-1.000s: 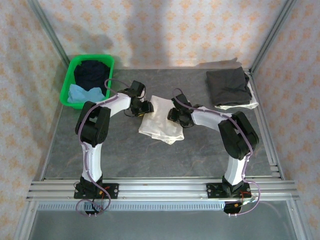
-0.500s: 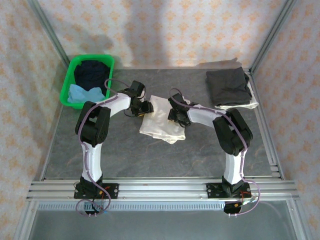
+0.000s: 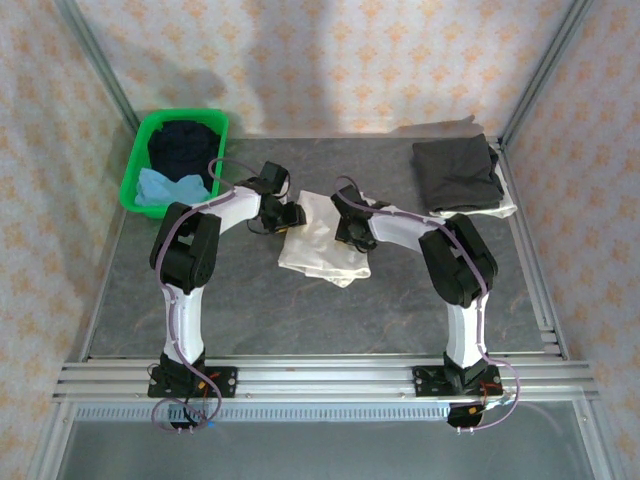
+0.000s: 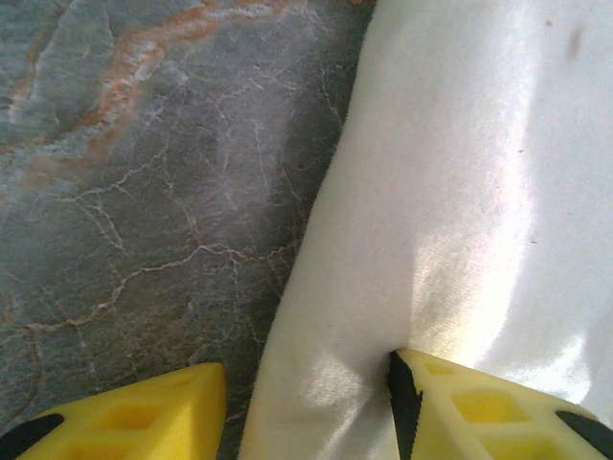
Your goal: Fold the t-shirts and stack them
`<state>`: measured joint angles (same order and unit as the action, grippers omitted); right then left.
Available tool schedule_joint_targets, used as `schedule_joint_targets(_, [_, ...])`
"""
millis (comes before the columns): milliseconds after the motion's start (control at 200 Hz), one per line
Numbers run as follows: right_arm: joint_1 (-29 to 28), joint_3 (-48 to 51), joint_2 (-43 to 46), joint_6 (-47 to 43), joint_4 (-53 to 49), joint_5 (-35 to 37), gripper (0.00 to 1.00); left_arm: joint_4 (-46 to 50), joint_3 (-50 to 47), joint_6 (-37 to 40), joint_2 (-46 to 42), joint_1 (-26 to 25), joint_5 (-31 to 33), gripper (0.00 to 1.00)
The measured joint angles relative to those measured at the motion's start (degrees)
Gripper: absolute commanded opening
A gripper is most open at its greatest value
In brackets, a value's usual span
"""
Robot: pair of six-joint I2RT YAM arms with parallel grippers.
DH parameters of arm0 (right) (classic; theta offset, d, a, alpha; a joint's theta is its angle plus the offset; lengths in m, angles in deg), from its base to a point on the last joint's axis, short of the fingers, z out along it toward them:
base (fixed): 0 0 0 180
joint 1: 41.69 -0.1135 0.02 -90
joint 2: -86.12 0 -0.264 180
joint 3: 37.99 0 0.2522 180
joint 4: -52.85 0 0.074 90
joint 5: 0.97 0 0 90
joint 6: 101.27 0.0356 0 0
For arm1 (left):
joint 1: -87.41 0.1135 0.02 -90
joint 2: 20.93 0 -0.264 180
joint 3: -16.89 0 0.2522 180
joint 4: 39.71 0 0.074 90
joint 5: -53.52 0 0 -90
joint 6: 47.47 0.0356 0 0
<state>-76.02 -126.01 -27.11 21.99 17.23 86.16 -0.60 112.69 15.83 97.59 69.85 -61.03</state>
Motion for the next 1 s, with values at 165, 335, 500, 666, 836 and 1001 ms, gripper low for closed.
schedule_joint_targets(165, [-0.33,-0.87,-0.85,-0.55,1.55,-1.84,0.10,-2.29,-2.03,-0.90,-1.09,-0.13,0.72,0.49])
schedule_joint_targets(335, [-0.46,-1.40,-0.83,-1.99,1.05,-1.46,0.00,-4.52,-3.74,-2.19,-2.10,-0.61,1.64,0.54])
schedule_joint_targets(500, [-0.02,-0.92,0.07,-3.56,0.42,-1.01,0.00,-4.72,-6.08,-2.69,-4.13,-1.09,3.02,0.61])
schedule_joint_targets(666, [2.51,0.66,2.80,-6.49,-1.22,-0.98,0.00,-1.25,-9.46,-3.37,-9.11,-0.79,5.57,0.72])
schedule_joint_targets(836, [5.84,3.19,5.38,-9.42,-1.36,-1.01,0.00,1.05,-10.99,-3.37,-15.37,0.04,9.99,0.80])
schedule_joint_targets(1001, [7.45,4.20,5.92,-11.80,-1.97,-1.29,0.00,2.43,-12.57,-3.30,-18.73,0.48,13.51,0.81])
